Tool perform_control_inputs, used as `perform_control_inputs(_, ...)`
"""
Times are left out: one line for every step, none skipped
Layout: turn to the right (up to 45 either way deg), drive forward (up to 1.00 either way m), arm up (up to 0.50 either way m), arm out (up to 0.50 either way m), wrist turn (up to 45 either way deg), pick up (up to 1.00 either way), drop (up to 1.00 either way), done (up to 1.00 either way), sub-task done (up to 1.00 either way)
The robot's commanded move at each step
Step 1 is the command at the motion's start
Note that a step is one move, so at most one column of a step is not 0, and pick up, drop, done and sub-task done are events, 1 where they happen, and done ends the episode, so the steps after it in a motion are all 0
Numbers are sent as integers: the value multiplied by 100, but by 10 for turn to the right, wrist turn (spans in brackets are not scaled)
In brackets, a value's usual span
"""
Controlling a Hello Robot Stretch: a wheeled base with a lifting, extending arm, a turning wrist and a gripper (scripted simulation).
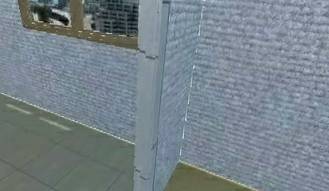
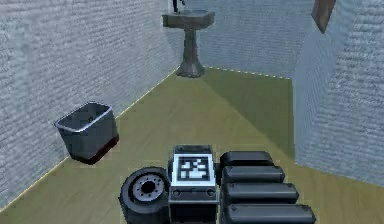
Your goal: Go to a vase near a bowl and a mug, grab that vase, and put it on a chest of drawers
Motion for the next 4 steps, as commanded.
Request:
perform_control_inputs(-210,0,0,0,0,0,0,0,0)
perform_control_inputs(0,25,0,0,0,0,0,0,0)
perform_control_inputs(-390,0,0,0,0,0,0,0,0)
perform_control_inputs(0,90,0,0,0,0,0,0,0)
